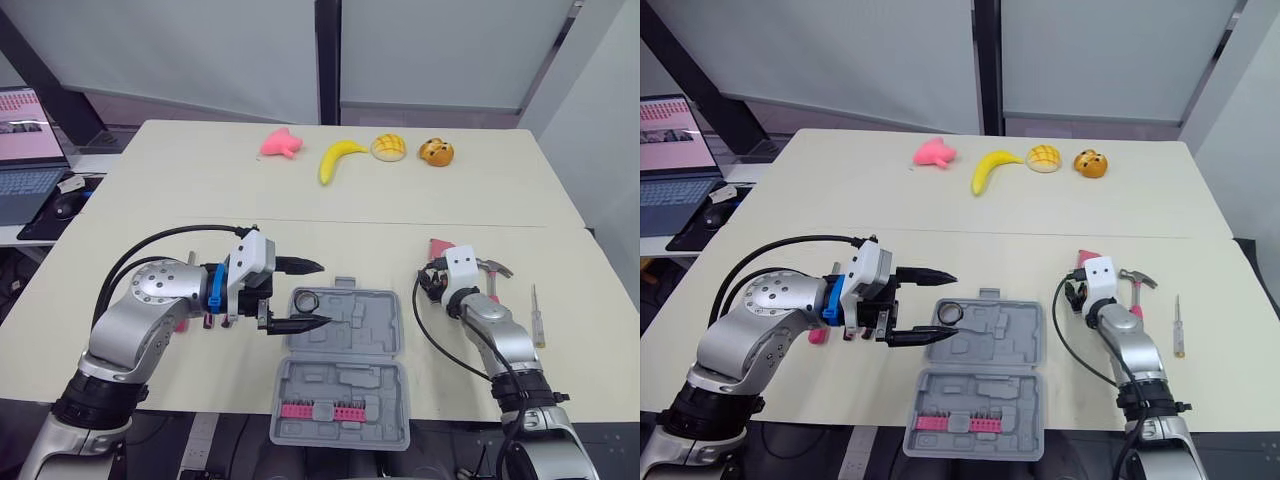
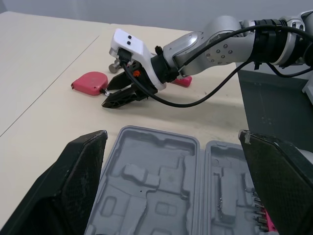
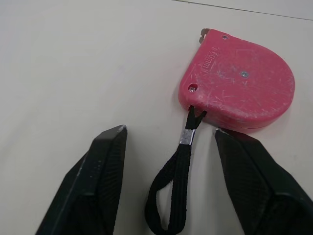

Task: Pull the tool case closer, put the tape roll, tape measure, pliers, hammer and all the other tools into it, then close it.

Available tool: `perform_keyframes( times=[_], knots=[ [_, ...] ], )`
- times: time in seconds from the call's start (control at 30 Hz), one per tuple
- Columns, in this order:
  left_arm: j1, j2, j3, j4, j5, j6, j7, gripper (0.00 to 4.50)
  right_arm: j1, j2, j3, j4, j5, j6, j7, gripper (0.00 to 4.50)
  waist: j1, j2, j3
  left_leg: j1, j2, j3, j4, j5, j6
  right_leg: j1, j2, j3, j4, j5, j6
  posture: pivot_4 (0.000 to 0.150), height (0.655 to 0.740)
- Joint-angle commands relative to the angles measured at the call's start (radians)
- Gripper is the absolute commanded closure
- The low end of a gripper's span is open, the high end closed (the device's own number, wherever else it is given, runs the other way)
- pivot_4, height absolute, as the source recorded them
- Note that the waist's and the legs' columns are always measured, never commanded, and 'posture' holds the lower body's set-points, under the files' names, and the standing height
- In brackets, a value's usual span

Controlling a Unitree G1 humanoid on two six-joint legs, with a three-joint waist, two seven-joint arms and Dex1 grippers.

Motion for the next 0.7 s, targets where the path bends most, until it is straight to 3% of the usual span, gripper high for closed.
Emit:
perform_keyframes(
  times=[0.03, 0.4, 0.7],
  knots=[
    [-0.001, -0.01, -0.003, -0.027, 0.005, -0.025, -0.001, 0.0, 0.001, 0.012, -0.028, -0.008, 0.007, 0.002, -0.018, 2.51, 0.0, 0.0, 0.0, 0.0, 0.0, 0.0, 0.0, 0.0, 0.0, 0.0, 0.0, 0.0, 0.0, 0.0, 0.0, 0.15, 0.74],
    [0.006, -0.022, -0.003, -0.029, 0.008, -0.035, 0.008, 0.0, 0.005, 0.014, -0.028, -0.008, 0.012, 0.011, -0.005, 4.42, -0.008, 0.0, 0.0, 0.0, 0.0, 0.0, 0.0, 0.0, 0.0, 0.0, 0.0, 0.0, 0.0, 0.0, 0.0, 0.15, 0.74],
    [0.051, -0.024, -0.004, -0.044, 0.047, -0.103, 0.009, 0.0, 0.068, -0.033, -0.028, -0.11, 0.034, 0.045, 0.077, 4.49, -0.011, 0.0, 0.0, 0.0, 0.0, 0.0, 0.0, 0.0, 0.0, 0.0, 0.0, 0.0, 0.0, 0.0, 0.0, 0.15, 0.74]
  ],
)
